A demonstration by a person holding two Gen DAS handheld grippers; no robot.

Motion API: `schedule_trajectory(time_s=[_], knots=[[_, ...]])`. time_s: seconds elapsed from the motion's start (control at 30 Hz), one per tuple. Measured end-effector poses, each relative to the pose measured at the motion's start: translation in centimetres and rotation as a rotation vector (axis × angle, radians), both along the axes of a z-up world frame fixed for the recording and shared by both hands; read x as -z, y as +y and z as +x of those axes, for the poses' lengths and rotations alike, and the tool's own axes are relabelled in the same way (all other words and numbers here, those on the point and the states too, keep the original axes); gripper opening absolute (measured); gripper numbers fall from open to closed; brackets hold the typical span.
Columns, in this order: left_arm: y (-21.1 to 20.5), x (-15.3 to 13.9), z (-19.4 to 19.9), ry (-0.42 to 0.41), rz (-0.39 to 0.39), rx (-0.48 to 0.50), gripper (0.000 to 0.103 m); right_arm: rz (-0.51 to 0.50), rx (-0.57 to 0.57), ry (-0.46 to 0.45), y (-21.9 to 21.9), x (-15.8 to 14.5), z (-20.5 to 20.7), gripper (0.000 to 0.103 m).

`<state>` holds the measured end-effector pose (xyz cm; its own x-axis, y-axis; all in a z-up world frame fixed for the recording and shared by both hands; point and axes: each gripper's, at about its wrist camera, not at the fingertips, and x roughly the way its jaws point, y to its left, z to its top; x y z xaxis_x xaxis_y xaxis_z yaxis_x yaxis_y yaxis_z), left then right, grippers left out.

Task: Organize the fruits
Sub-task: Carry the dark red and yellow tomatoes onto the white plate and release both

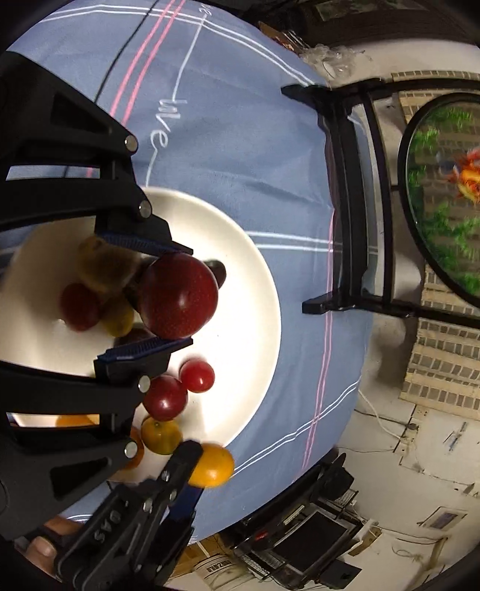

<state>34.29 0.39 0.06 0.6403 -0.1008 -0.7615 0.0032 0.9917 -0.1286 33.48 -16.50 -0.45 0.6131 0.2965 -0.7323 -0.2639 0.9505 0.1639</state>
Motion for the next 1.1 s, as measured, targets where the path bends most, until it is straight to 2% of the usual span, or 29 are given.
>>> schedule_trajectory(time_s=[0.07, 0.2, 0.33, 0.43, 0.6, 0.67, 0.77, 1.1], knots=[[-0.8, 0.3, 0.7, -0.001, 0.023, 0.016, 0.042, 0.0, 0.001, 0.01, 0.3, 0.5, 0.5, 0.037], [-1.6, 0.9, 1.6, 0.009, -0.004, 0.02, 0.045, 0.053, 0.013, 0.055, 0.1, 1.4, 1.5, 0.039], [-1.7, 0.2, 1.2, -0.039, 0.026, -0.009, 0.069, 0.066, 0.034, 0.042, -0.7, 1.2, 1.1, 0.041], [-1.3, -0.5, 0.6, -0.046, 0.016, -0.002, 0.071, 0.09, 0.033, 0.043, -1.4, 0.8, 0.3, 0.041], [-0.9, -1.9, -2.0, -0.083, 0.042, 0.005, 0.079, 0.096, 0.014, 0.033, -2.0, 0.2, -2.1, 0.043], [-1.0, -2.4, -3.4, -0.106, 0.071, 0.012, 0.082, 0.076, 0.022, 0.008, -2.2, -0.1, -3.4, 0.066], [-1.0, -3.2, -5.5, -0.132, 0.098, 0.012, 0.088, 0.018, 0.012, -0.049, -1.9, -0.9, -5.6, 0.066], [-0.1, -2.8, -12.3, -0.15, 0.108, 0.022, 0.093, -0.004, -0.027, -0.056, -2.1, -0.9, -11.9, 0.066]])
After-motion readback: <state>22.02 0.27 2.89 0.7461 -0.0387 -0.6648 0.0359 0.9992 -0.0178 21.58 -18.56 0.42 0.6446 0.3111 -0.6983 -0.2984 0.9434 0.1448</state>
